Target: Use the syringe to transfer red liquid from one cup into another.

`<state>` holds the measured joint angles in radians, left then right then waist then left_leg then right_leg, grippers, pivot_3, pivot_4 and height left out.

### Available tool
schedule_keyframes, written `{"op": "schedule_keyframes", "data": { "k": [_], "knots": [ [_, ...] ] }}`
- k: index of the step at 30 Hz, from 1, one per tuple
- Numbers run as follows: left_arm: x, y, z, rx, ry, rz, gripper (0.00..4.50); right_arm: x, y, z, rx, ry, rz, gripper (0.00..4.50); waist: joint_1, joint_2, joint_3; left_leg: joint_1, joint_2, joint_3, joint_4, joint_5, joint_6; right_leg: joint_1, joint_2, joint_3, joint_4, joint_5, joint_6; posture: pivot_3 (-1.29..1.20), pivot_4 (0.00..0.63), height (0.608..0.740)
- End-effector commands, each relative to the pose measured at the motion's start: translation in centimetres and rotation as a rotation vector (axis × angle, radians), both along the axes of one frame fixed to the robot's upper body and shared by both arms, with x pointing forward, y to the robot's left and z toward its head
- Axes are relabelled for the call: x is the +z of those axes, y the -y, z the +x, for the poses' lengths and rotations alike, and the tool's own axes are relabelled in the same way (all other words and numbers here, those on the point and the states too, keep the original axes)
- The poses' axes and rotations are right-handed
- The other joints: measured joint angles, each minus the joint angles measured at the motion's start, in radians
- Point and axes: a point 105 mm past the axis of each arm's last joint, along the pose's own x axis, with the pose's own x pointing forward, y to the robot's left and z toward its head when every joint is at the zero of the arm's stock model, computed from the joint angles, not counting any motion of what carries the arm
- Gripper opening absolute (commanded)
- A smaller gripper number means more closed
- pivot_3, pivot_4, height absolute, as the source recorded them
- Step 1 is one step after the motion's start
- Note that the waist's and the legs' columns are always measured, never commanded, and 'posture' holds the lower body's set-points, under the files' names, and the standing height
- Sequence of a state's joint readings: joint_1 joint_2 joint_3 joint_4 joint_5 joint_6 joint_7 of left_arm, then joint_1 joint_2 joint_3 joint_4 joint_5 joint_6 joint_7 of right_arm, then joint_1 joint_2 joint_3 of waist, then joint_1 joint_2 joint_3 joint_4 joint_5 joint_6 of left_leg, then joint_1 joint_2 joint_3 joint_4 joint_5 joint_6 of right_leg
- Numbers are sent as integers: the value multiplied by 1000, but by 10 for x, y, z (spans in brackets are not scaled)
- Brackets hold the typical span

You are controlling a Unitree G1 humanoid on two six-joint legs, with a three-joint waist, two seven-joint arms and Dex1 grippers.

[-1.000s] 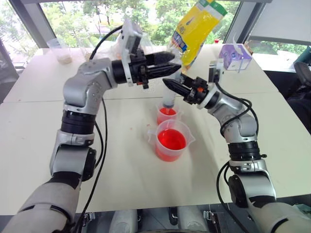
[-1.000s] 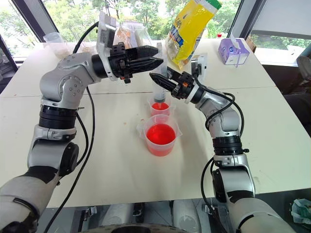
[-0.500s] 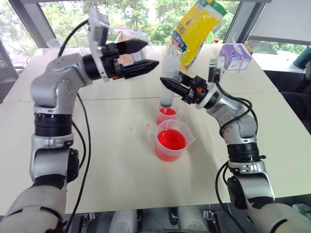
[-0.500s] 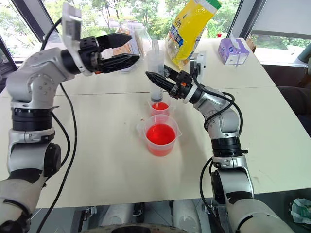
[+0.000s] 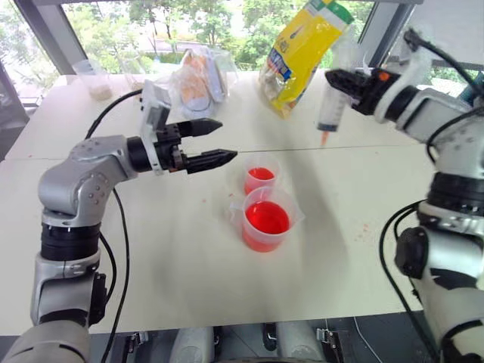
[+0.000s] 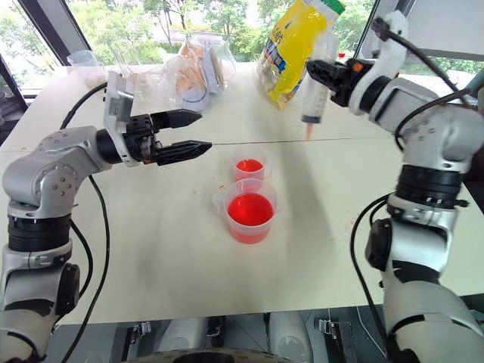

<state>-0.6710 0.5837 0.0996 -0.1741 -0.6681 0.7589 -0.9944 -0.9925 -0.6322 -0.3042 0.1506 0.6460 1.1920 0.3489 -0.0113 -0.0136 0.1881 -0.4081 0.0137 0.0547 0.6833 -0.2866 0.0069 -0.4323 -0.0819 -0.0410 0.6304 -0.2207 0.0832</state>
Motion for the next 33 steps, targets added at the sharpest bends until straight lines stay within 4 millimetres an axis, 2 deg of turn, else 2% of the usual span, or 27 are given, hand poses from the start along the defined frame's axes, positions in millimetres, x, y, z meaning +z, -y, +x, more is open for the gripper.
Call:
{"op": "schedule_keyframes", "data": {
  "k": [1, 5, 13, 15, 16, 19, 22, 27, 29, 33],
  "knots": [
    [4, 4, -6, -10, 33, -3, 4473, -33, 19, -8, -56, -190, -114, 1377, 0, 0, 0, 0, 0, 0, 0, 0, 0, 0, 0, 0, 0, 0, 0, 0, 150, 740],
    [2, 6, -8, -7, 30, -8, 4473, -83, 36, -19, -75, -385, -232, 1377, -2, 0, 0, 0, 0, 1, 0, 0, 0, 0, 1, 0, 0, 0, 0, 0, 150, 740],
    [1, 7, -9, -3, 29, 3, 4473, -129, 47, -24, -84, -549, -293, 1377, -1, 0, 0, 0, 0, 1, 0, 0, 1, 0, 2, 0, 0, 0, 0, 0, 150, 740],
    [-2, 7, -11, -8, 26, 18, 4500, -140, 49, -25, -82, -572, -300, 2433, -1, 0, 0, 0, 0, 1, 0, 0, 1, 0, 2, 0, -1, 0, 0, 0, 150, 740],
    [-3, 7, -12, -10, 25, 23, 4500, -143, 49, -26, -78, -578, -296, 2772, 0, 0, 0, 0, 0, 1, 0, 0, 1, 0, 2, 0, -1, 0, 0, 0, 150, 740],
    [-7, 8, -16, -18, 12, 38, 4500, -141, 48, -27, -67, -564, -310, 4455, 0, 0, 0, 0, 0, 1, 0, 0, 1, 0, 1, 0, -1, 0, 0, 0, 150, 740],
    [-10, 7, -18, -20, 4, 49, 4500, -130, 44, -28, -35, -521, -306, 4455, 0, 0, 0, 0, 0, 1, 1, 0, 1, 0, 2, 0, -1, 0, 1, 0, 150, 740],
    [-11, 4, -23, -27, -11, 61, 4500, -89, 32, -39, 63, -375, -298, 4455, 0, 0, 0, 0, 0, 0, 0, 0, 1, 0, 2, 0, -1, 0, 1, 0, 150, 740],
    [-12, 3, -24, -27, -18, 66, 4500, -71, 23, -52, 136, -325, -279, 4455, 1, 0, 0, 0, 0, 0, 0, 0, 1, 0, 2, 0, -1, 0, 1, 0, 150, 740],
    [-13, 2, -25, -22, -30, 72, 4500, -55, 8, -80, 258, -287, -283, 4455, 3, 0, 0, 0, 0, 0, 0, -1, 1, 0, 2, 0, -1, 0, 1, 0, 150, 740]
  ]
}}
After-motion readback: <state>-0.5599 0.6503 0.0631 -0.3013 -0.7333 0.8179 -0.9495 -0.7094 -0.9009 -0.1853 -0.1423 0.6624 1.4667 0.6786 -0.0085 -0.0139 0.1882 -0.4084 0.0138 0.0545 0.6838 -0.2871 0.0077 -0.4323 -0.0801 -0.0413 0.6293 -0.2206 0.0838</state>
